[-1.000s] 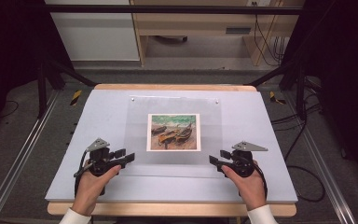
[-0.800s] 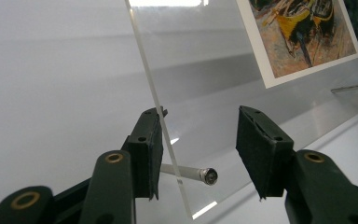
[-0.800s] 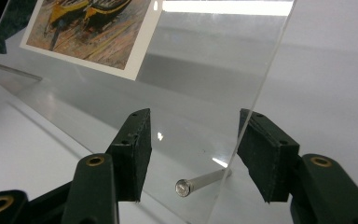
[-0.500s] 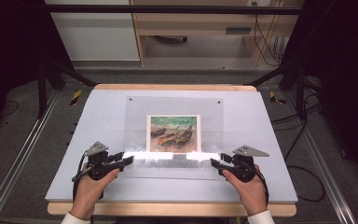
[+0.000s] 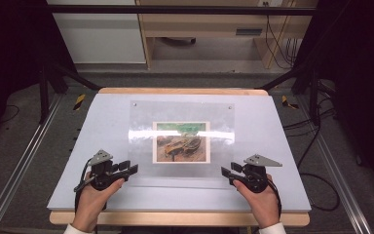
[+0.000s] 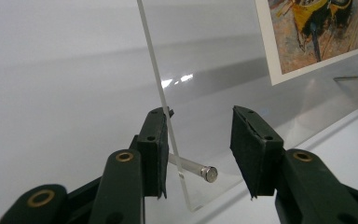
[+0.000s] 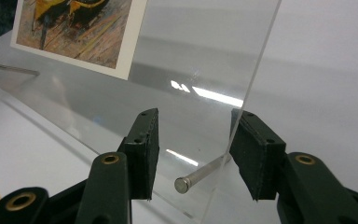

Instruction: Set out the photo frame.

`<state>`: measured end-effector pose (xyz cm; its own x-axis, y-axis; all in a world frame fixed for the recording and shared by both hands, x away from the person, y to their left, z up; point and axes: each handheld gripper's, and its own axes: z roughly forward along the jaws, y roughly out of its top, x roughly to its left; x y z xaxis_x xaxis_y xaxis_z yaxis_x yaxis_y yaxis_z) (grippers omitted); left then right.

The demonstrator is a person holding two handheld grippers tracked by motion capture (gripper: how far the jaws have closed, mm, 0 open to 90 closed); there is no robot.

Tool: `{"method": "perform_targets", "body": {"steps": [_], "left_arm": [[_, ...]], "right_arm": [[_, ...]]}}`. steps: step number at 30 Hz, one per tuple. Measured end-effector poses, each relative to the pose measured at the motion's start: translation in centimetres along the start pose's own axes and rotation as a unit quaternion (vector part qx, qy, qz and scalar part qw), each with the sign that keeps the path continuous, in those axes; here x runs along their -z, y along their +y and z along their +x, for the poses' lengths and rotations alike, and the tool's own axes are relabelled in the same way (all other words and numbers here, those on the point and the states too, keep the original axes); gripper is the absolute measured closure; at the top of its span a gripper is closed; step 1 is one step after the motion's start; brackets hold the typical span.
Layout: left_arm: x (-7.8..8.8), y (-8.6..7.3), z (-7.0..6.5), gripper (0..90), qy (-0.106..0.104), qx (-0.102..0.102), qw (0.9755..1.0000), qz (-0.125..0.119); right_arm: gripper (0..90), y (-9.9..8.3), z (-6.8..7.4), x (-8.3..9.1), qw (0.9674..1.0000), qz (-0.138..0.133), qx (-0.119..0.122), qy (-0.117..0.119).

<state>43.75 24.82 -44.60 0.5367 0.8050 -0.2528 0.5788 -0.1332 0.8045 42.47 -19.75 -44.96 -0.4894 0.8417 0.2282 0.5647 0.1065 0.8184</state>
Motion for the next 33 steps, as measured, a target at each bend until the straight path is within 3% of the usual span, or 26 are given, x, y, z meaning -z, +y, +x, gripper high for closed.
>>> {"method": "perform_targets", "body": {"steps": [33], "left_arm": [[0.6,-0.74,-0.54,61.0,0.011,-0.022,0.9997,0.007]], "right_arm": [[59.5,-0.7,0.32,0.65,1.0,0.006,0.006,-0.003]]}}
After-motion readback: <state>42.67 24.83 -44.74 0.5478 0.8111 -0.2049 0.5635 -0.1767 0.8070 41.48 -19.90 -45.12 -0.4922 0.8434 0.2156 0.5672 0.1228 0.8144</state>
